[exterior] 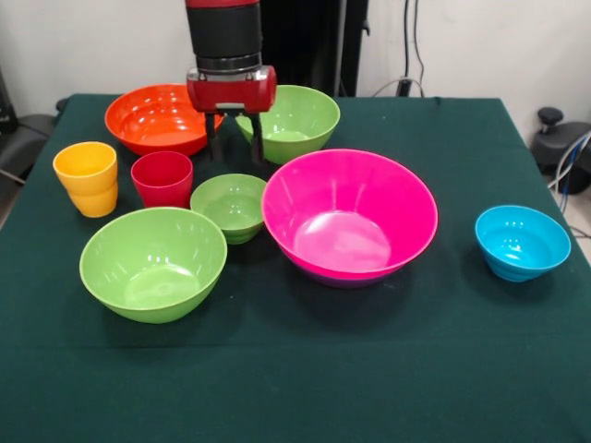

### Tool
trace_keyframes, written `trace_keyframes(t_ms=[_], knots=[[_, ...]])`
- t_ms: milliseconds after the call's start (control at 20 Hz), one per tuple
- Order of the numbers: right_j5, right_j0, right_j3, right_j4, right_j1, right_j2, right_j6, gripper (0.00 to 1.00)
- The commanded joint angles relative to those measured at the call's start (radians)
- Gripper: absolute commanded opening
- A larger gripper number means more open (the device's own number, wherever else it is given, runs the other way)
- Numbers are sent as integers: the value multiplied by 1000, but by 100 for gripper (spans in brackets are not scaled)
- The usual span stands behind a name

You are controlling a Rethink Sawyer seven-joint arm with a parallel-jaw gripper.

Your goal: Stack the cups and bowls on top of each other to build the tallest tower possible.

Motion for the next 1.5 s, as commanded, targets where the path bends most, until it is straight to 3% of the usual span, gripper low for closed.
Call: trace_keyframes(t_ms=[50,200,650,1150,1500], knots=[[178,-14,49,66,-126,120,-25,100],[198,-9,71,89,-167,131,-17,100],[150,22,111,71,-184,103,22,100],[109,2,134,39,-175,94,17,100],[54,3,127,-6,-126,62,21,100]])
